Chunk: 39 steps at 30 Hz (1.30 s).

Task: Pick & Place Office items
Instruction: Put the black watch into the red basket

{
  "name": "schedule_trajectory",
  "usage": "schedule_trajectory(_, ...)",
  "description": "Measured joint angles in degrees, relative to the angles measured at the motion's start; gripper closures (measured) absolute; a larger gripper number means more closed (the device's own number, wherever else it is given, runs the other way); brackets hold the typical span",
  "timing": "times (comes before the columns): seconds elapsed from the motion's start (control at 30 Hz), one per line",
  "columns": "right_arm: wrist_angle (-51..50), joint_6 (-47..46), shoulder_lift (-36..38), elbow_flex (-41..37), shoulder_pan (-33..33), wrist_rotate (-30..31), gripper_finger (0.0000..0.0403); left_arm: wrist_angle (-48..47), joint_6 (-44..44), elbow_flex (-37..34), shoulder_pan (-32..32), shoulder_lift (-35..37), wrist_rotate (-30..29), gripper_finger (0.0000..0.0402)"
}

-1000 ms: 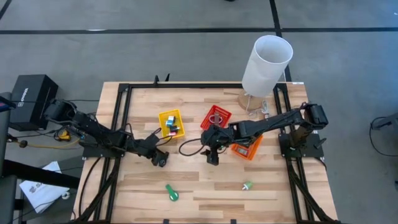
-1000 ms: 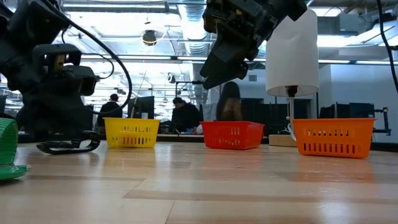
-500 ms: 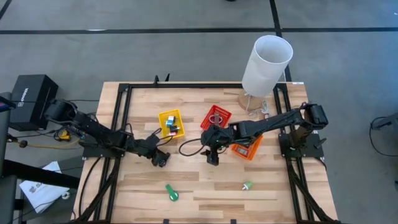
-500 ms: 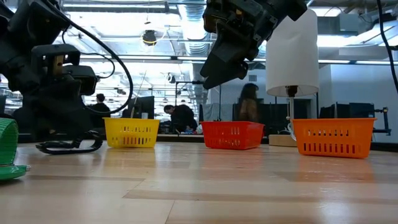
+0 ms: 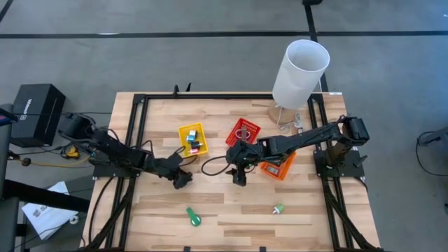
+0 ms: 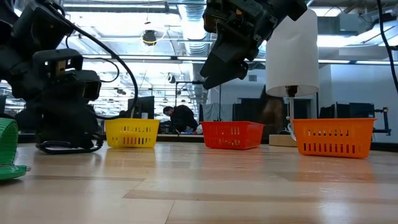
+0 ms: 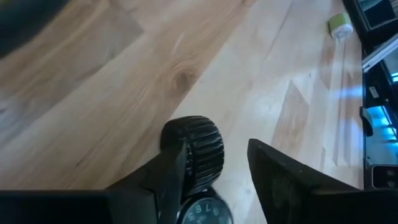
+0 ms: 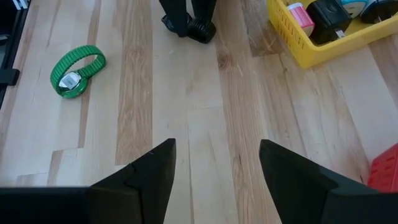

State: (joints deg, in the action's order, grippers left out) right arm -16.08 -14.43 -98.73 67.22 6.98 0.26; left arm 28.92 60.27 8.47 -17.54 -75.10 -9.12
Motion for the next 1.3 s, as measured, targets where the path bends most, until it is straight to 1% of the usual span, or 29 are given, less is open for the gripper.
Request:
schedule_trajectory(0.07,0.00,-0.02,0.01,0.00,0.00,-0.01,0.0180,0.79,-0.02,0.15,0.26,-1.24,0.00,0.0234)
schedule_trajectory(0.17,-0.02,-0.03,0.00,0.00,0.00,-0.01,0.0180,1.77,-0.19,0.26,0.83,-2.56,-0.02,0.0258)
schedule_trajectory(0.3,-0.02,-0.01,0.01,0.00,0.00,0.00,0.0180,1.80,-0.78,0.21,1.22,-2.32,-0.04,0.0306)
schedule_trajectory(0.4,-0.02,-0.01,0.01,0.00,0.00,-0.01,0.0180,1.30,-2.92,-0.04,1.16,-1.37,0.10,0.0348)
schedule_trajectory(0.5,0.36,0.17,0.00,-0.02,-0.04,0.00,0.0180,1.65,-3.29,-0.11,1.16,0.54,0.11,0.0387)
schedule_trajectory(0.6,1.66,2.96,-0.01,-0.04,-0.04,0.01,0.0180,1.90,-5.70,-0.11,1.16,2.64,-0.31,0.0390)
schedule_trajectory(0.7,4.42,5.71,-0.01,-0.04,-0.04,0.01,0.0180,4.49,-10.60,-0.07,1.16,4.72,-0.51,0.0388)
schedule_trajectory(0.8,7.48,9.49,-0.01,-0.04,-0.02,0.01,0.0180,8.98,-16.16,-0.04,1.14,6.37,-0.23,0.0394)
schedule_trajectory(0.97,13.18,16.67,-0.01,-0.04,0.50,0.03,0.0180,16.52,-24.38,-0.02,0.30,7.98,0.12,0.0389)
schedule_trajectory(1.07,15.94,19.51,-0.01,-0.04,1.17,0.08,0.0180,20.65,-26.54,-0.02,-0.34,8.20,1.36,0.0393)
schedule_trajectory(1.23,21.03,22.49,-0.08,-0.04,2.13,0.21,0.0180,25.63,-27.31,-0.02,-1.42,8.20,3.57,0.0390)
schedule_trajectory(1.3,25.45,22.19,-1.59,0.07,2.40,0.21,0.0180,26.08,-29.39,0.46,-1.99,8.20,3.66,0.0390)
